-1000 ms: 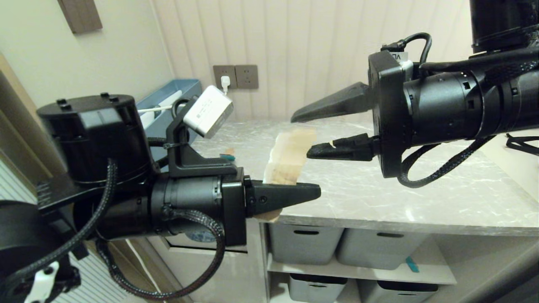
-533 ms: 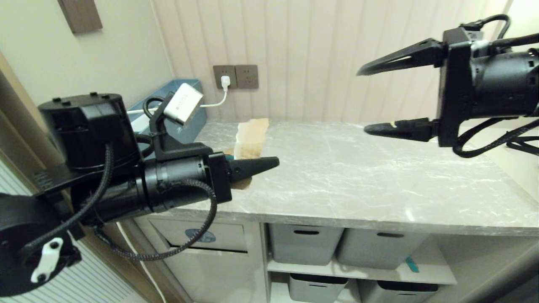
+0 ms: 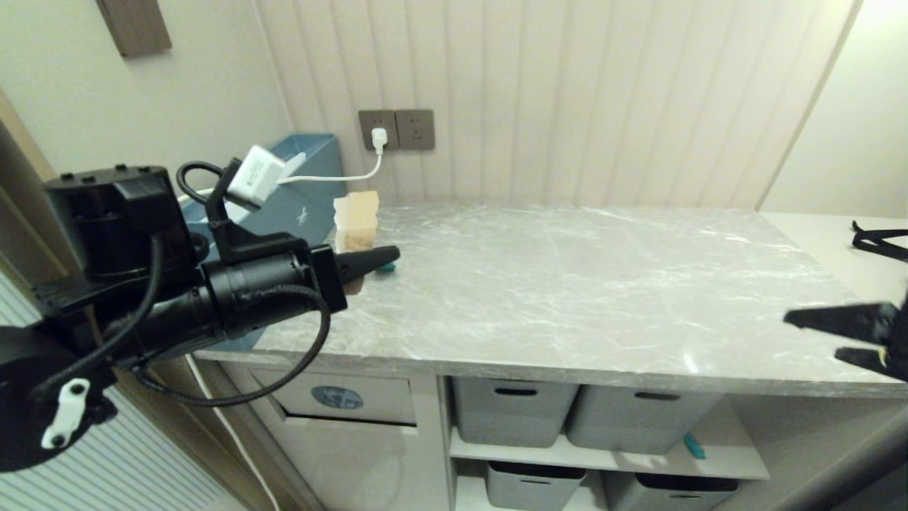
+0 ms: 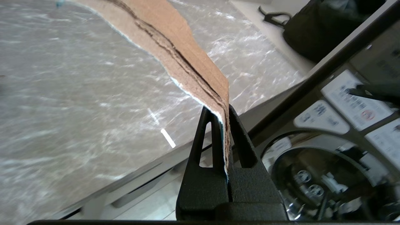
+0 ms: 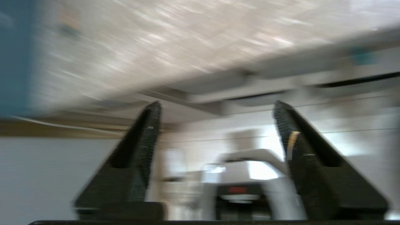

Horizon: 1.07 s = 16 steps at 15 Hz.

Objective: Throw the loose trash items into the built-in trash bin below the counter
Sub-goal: Put the garbage in the trash can

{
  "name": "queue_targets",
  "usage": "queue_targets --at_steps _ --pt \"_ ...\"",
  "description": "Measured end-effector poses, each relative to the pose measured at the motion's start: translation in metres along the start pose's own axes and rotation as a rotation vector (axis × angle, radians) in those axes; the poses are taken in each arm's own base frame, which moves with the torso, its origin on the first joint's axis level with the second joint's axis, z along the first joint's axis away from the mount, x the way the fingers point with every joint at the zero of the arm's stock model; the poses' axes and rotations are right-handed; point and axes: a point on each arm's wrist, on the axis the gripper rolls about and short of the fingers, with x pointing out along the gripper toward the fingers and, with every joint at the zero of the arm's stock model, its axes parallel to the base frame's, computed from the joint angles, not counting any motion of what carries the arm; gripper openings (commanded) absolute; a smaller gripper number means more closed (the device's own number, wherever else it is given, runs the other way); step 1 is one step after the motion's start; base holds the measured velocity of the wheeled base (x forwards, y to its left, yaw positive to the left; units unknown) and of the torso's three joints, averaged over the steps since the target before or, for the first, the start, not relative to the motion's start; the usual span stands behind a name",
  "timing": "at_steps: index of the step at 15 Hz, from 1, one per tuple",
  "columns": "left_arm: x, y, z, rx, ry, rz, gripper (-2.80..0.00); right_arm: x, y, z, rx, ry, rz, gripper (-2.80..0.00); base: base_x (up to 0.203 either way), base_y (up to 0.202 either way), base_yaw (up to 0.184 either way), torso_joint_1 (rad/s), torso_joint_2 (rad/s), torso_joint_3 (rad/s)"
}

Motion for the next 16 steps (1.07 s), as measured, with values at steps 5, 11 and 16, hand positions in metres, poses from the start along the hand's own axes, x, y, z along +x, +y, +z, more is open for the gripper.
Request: queue_targets --at_steps 5,11,16 --pt "-0.019 -0.005 -0.013 0.024 0.026 0.017 -2.80 -0.033 -0.055 -0.082 -0.282 -0.034 -0.192 -2.80 0.000 0.000 0.000 0.000 0.00 0.000" --pt "-0.047 0.004 -0.014 0.020 0.006 0.096 -2.80 -0.049 -0.103 -0.163 -0.508 -0.098 -0.171 -2.80 0.000 0.000 0.000 0.000 0.00 0.000" --pt "-0.090 0.003 -0.026 0.022 -0.008 0.195 -2.80 -0.047 -0.111 -0.179 -0.538 -0.083 -0.075 -2.80 0.000 0.000 0.000 0.000 0.00 0.000"
